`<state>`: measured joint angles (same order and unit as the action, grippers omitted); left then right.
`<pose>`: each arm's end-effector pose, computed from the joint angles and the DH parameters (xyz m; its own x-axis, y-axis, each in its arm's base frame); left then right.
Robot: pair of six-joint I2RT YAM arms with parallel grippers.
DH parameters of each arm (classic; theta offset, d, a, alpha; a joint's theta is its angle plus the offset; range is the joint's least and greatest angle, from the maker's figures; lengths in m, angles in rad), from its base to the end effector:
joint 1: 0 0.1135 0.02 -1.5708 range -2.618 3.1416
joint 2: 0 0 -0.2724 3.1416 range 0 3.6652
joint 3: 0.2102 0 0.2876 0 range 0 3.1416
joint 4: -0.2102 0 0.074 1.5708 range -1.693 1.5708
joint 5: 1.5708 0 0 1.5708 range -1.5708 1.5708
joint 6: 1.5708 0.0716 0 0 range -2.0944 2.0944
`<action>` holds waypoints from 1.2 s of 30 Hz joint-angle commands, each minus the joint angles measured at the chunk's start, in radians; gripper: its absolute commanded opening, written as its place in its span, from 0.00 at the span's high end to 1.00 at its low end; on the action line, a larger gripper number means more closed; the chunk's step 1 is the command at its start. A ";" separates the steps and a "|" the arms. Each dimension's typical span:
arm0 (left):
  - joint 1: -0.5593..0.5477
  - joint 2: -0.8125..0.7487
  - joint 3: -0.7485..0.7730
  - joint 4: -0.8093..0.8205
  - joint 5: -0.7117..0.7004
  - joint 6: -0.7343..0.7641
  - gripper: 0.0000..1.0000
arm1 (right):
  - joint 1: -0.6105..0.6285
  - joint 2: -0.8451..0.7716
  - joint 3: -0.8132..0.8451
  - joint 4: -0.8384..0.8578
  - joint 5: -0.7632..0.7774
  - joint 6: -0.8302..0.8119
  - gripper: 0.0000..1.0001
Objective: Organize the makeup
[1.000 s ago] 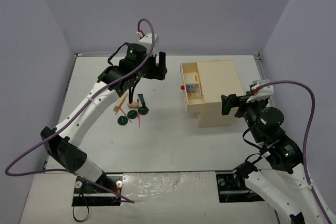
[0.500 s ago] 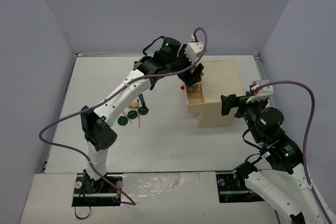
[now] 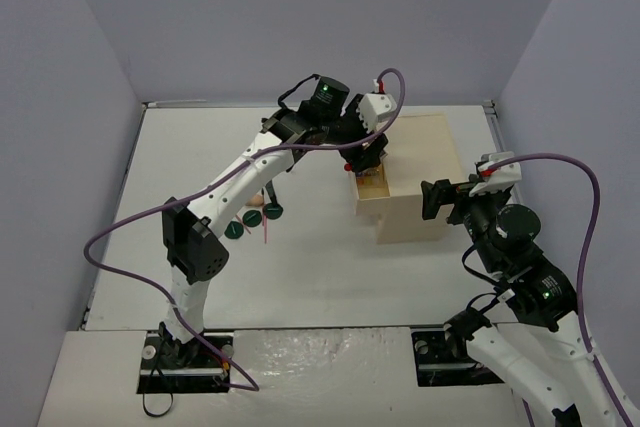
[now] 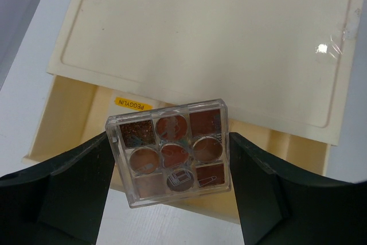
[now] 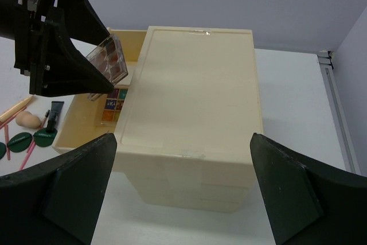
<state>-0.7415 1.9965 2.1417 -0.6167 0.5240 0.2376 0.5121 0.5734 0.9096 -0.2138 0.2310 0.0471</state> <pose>0.3617 -0.3798 0.3999 -0.1105 0.3776 -0.9194 0.9667 0.2557 -0.0112 0.1645 0.0737 0.4283 0.0932 0.1050 -0.9901 -0.2836 0.9560 0.0747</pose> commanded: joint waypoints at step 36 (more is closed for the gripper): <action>0.026 -0.077 -0.002 -0.033 0.243 0.290 0.18 | 0.005 0.025 0.023 0.059 0.016 -0.006 0.00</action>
<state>-0.7248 2.0012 2.1155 -0.6773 0.7479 0.4866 0.5121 0.5770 0.9096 -0.2142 0.2310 0.0476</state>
